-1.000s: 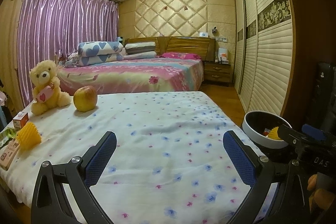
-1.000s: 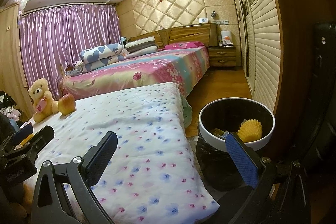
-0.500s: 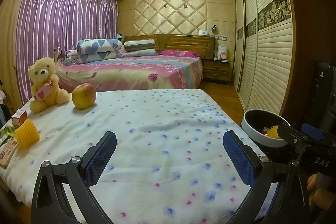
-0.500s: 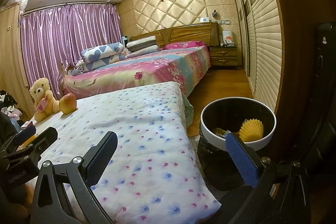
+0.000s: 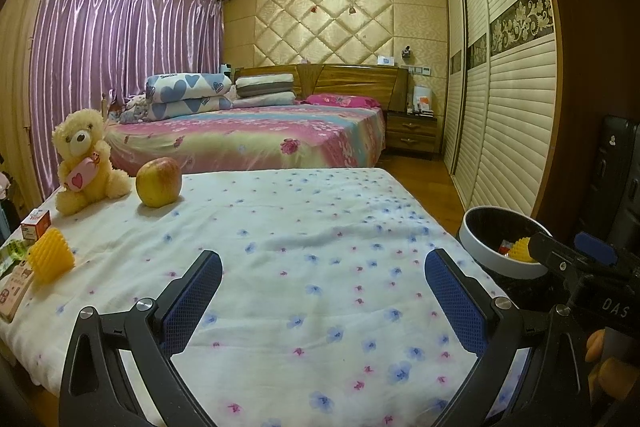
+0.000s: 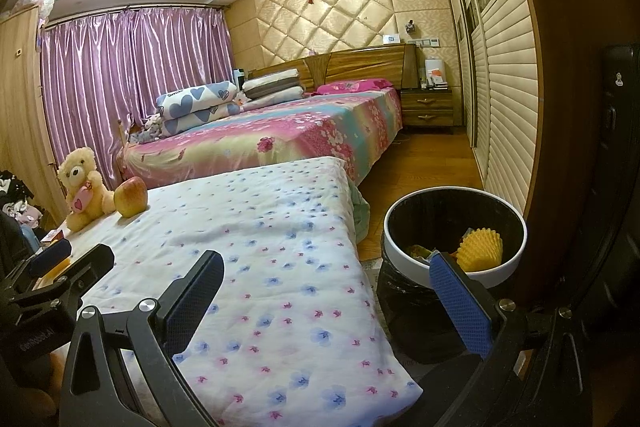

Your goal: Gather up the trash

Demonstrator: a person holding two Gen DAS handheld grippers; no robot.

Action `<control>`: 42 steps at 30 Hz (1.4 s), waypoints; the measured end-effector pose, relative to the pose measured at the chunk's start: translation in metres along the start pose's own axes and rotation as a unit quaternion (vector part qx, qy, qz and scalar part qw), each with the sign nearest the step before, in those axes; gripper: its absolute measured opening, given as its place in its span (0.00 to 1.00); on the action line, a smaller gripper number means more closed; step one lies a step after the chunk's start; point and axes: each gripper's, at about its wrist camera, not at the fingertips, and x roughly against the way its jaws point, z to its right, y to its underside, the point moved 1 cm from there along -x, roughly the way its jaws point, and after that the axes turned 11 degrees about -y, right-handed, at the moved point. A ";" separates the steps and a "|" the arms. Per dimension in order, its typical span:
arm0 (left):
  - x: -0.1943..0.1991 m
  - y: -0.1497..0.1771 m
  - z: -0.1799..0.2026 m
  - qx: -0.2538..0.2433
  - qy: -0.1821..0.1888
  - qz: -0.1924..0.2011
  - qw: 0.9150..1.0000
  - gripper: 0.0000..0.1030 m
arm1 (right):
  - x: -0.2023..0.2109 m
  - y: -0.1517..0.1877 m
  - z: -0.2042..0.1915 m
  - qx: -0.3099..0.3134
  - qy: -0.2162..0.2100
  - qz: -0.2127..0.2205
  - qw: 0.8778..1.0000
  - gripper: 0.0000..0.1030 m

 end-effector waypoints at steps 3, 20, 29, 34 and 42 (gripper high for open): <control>0.000 0.000 0.000 0.000 0.000 0.000 1.000 0.99 | 0.000 0.000 0.000 0.000 0.000 0.000 1.000 1.00; -0.002 0.002 -0.001 -0.003 0.004 -0.002 1.000 0.99 | 0.000 0.000 -0.001 0.000 -0.001 0.000 1.000 1.00; -0.003 0.002 -0.002 -0.004 0.007 -0.004 1.000 0.99 | -0.001 0.000 -0.005 -0.001 -0.001 -0.002 1.000 1.00; -0.004 0.002 -0.002 -0.004 0.008 -0.005 1.000 0.99 | -0.001 0.000 -0.001 -0.001 -0.001 -0.001 1.000 1.00; -0.005 0.003 -0.002 -0.005 0.009 -0.007 1.000 0.99 | -0.001 0.000 -0.002 -0.001 -0.001 -0.001 1.000 1.00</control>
